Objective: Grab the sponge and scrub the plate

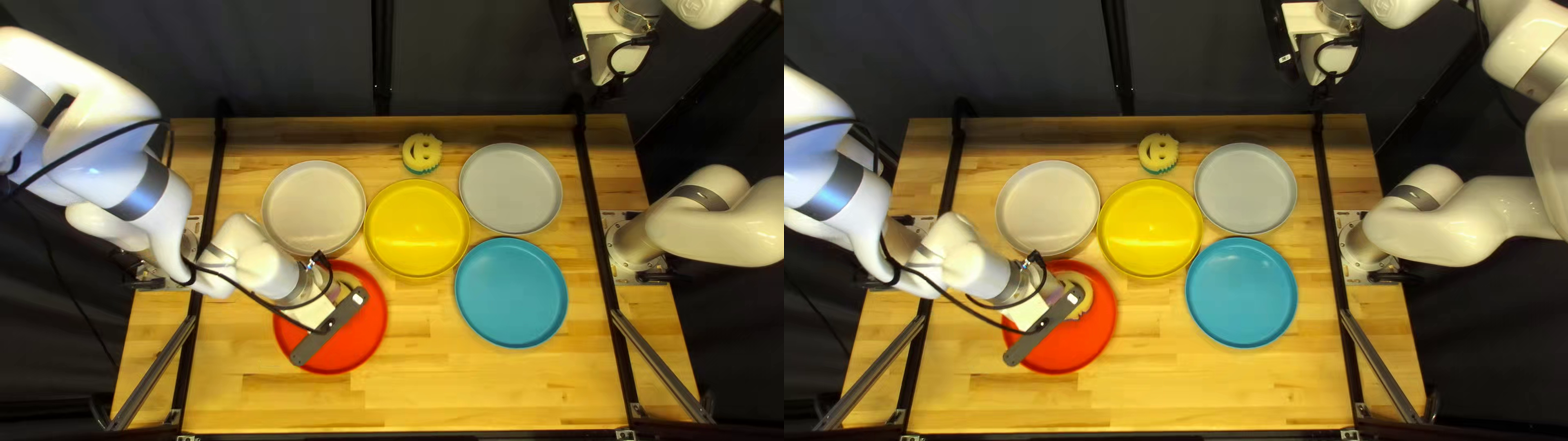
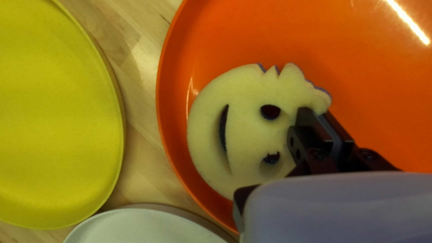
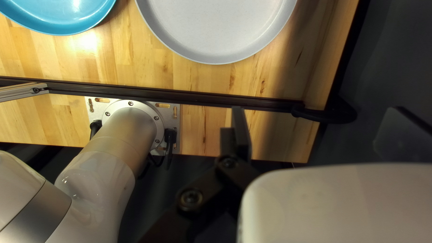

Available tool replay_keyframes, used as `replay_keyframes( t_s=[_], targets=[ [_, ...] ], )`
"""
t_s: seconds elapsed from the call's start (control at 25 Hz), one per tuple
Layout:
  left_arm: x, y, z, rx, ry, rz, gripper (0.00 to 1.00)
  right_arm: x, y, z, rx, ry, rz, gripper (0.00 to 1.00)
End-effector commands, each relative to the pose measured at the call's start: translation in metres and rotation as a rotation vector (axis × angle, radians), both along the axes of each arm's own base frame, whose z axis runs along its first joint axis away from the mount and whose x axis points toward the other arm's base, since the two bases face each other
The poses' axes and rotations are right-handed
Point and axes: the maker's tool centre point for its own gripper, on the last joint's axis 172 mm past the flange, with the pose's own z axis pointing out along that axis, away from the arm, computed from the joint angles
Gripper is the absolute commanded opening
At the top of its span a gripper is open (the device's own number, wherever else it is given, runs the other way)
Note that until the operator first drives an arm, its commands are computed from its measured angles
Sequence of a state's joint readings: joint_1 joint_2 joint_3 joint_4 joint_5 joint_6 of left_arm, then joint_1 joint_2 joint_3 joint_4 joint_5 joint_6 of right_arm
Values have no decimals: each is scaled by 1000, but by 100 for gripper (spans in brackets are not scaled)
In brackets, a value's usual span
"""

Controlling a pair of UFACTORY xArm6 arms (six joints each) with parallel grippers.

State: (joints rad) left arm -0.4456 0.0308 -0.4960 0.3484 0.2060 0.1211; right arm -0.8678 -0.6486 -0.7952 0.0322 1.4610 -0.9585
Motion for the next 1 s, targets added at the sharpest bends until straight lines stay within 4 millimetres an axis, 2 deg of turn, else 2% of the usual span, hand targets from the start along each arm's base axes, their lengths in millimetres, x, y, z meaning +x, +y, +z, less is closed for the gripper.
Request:
replay_keyframes(
  t_s=[0.04,0.2,0.44,0.64,0.84,1.0],
  targets=[
    [0,-21,-5,1,-5,-22,0,0,0,0,0,0,0,100],
    [2,-16,-5,1,-7,-26,0,0,0,0,0,0,0,100],
    [4,23,1,-1,-8,-9,0,0,0,0,0,0,0,100],
    [9,47,7,0,-7,3,0,0,0,0,0,0,0,100],
    [14,41,7,1,-10,0,0,0,0,0,0,0,0,100],
    [15,20,3,2,-10,-14,0,0,0,0,0,0,0,100]
  ],
)
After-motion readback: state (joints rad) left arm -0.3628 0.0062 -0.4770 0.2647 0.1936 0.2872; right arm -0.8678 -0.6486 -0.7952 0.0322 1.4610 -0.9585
